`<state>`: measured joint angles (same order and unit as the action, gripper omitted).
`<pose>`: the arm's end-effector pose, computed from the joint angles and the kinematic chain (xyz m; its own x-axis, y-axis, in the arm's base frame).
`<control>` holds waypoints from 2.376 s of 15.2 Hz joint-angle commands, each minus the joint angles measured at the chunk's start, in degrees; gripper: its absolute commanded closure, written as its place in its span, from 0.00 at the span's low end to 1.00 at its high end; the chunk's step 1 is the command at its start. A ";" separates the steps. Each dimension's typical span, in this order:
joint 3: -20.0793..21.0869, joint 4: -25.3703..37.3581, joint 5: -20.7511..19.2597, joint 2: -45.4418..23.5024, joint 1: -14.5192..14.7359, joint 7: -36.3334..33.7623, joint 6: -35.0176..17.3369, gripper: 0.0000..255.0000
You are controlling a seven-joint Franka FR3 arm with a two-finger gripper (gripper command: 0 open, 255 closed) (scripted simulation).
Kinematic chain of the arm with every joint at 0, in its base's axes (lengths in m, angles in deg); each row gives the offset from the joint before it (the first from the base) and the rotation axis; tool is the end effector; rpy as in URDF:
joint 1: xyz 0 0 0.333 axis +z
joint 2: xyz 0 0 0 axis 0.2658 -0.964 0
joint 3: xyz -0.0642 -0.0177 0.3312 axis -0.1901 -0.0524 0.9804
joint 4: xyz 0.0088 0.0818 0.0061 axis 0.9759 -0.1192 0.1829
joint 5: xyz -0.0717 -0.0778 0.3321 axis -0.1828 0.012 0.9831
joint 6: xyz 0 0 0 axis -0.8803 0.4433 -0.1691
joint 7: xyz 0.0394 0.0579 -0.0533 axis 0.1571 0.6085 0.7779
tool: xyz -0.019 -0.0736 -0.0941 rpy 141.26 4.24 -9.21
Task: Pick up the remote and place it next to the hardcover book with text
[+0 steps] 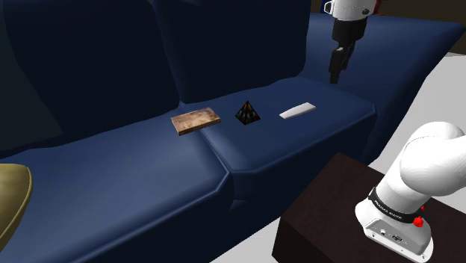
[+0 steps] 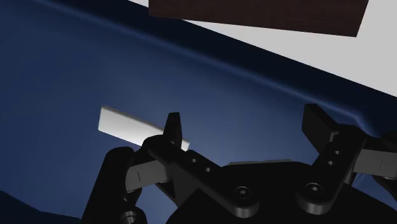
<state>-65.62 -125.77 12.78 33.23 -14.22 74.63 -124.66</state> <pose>0.2348 0.0051 0.6206 0.9864 0.1547 -0.0551 0.1610 -0.9770 0.1395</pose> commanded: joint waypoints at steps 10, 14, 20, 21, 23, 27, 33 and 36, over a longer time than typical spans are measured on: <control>-14.54 -8.63 -7.64 -3.04 3.43 25.58 -14.40 0.00; -21.12 -9.51 -9.87 -7.93 5.28 36.83 -21.34 0.00; -30.81 -7.67 -9.86 -18.85 9.46 54.39 -31.67 0.00; -32.38 -7.03 -9.29 -21.04 10.33 57.50 -33.31 0.00; -35.42 -5.51 -7.53 -25.72 12.21 64.00 -36.47 0.00; -40.56 -1.54 -0.95 -36.32 15.77 78.40 -41.93 0.00; -42.16 2.37 8.89 -47.88 16.69 93.18 -46.60 0.00; -41.99 1.49 10.42 -49.61 16.45 94.27 -48.79 0.00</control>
<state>-107.66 -124.00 22.58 -15.70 2.32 168.39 -172.63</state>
